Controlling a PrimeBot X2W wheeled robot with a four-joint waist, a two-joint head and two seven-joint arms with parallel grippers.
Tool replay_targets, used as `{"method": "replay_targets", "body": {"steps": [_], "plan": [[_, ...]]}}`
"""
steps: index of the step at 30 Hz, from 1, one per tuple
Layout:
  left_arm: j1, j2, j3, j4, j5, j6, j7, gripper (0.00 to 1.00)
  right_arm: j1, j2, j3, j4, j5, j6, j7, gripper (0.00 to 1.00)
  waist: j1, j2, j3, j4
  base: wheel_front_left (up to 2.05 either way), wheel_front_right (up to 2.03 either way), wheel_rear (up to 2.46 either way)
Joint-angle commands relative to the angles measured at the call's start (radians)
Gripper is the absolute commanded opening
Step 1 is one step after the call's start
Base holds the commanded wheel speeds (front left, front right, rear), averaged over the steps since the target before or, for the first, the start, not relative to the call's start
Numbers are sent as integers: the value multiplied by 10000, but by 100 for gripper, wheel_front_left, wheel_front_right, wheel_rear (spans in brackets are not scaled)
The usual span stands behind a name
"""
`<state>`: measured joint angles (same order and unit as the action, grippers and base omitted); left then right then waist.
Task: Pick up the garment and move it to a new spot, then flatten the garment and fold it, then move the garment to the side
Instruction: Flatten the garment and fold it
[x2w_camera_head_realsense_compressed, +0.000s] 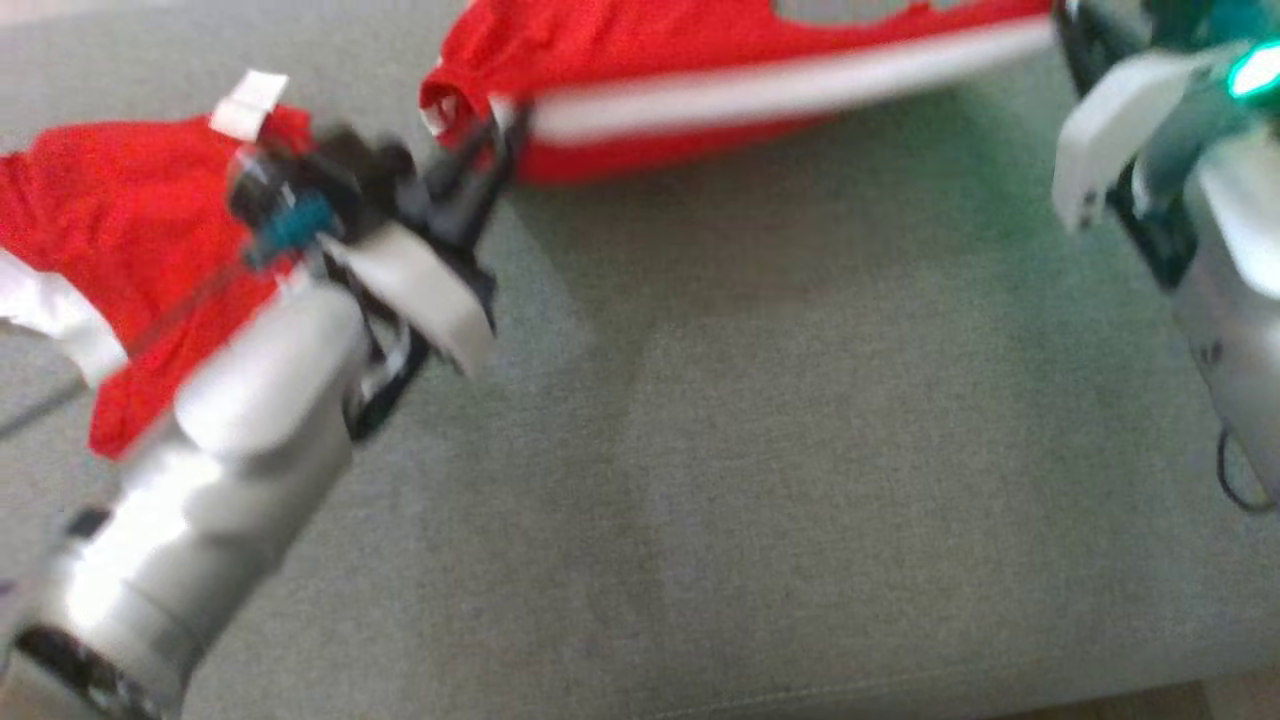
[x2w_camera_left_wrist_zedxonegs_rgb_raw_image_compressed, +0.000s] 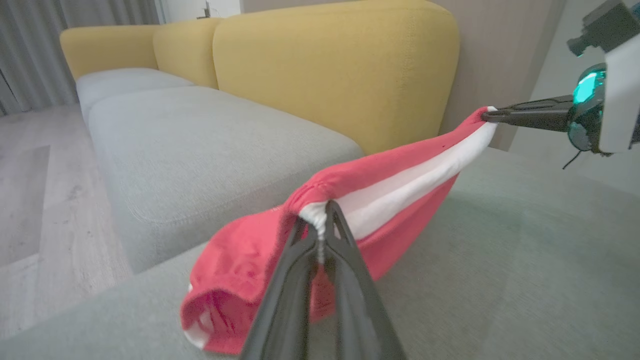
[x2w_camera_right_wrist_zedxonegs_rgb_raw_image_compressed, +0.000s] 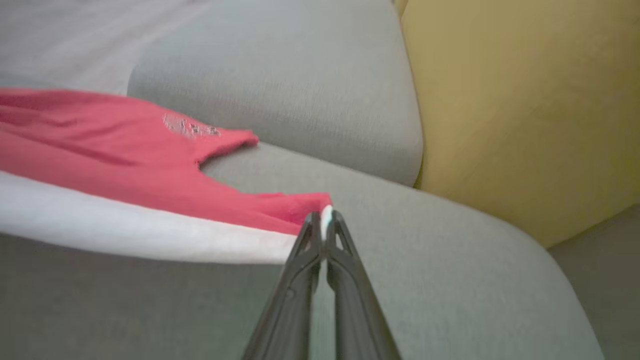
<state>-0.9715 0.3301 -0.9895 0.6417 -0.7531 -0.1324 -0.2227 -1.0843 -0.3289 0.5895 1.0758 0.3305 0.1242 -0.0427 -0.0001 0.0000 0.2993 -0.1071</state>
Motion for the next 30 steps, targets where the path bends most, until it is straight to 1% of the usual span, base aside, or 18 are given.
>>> {"method": "replay_targets", "body": {"steps": [1, 5, 9, 10, 15, 19, 21, 23, 25, 27, 30], "plan": [[114, 456, -16, -583, -155, 18, -109, 0, 458, -567, 692, -700, 785, 65, 609, 0, 1, 0, -441, 115, 0, 0, 0], [1152, 584, -490, -1252, -260, 46, -41, 0, 1267, -1774, 1872, -1889, 2359, 65, 2003, 0, 1, 0, -918, 111, 0, 0, 0], [1956, 666, -871, -1957, -169, 353, 62, 0, 1917, -3017, 2807, -3248, 3648, 65, 3322, 0, 1, 0, -1382, 71, 0, 0, 0], [1956, 666, -871, -1957, -169, 353, 62, 0, 1917, -3017, 2807, -3248, 3648, 65, 3322, 0, 1, 0, -1382, 71, 0, 0, 0], [2855, 680, -1083, -2867, -350, 858, 233, 0, 2675, -4339, 3222, -4545, 4879, 65, 4666, 0, 1, 0, -1952, 30, 0, 0, 0], [3537, 742, -1308, -3682, -484, 1188, 426, 0, 3411, -5141, 3310, -5434, 5521, 65, 5612, 0, 1, 0, -2268, -98, 0, 0, 0], [3704, 831, -1326, -4079, -516, 1375, 509, 0, 3670, -5524, 3169, -5899, 5738, 65, 5833, 0, 1, 0, -2214, -128, 0, 0, 0], [3751, 891, -1312, -4381, -524, 1524, 575, 0, 3827, -5789, 2791, -6253, 5893, 65, 5729, 0, 1, 0, -2095, -108, 0, 0, 0], [3678, 941, -1268, -4562, -479, 1649, 620, 0, 3908, -5877, 2391, -6500, 5872, 65, 5531, 0, 1, 0, -1922, -68, 0, 0, 0], [3542, 974, -1154, -4643, -445, 1778, 607, 0, 3887, -5792, 1969, -6660, 5651, 65, 5236, 0, 1, 0, -1727, -17, 0, 0, 0], [3293, 953, -871, -4631, -527, 1944, 565, 0, 3730, -5405, 1350, -6771, 5143, 65, 4810, 0, 1, 0, -1400, 95, 0, 0, 0]]}}
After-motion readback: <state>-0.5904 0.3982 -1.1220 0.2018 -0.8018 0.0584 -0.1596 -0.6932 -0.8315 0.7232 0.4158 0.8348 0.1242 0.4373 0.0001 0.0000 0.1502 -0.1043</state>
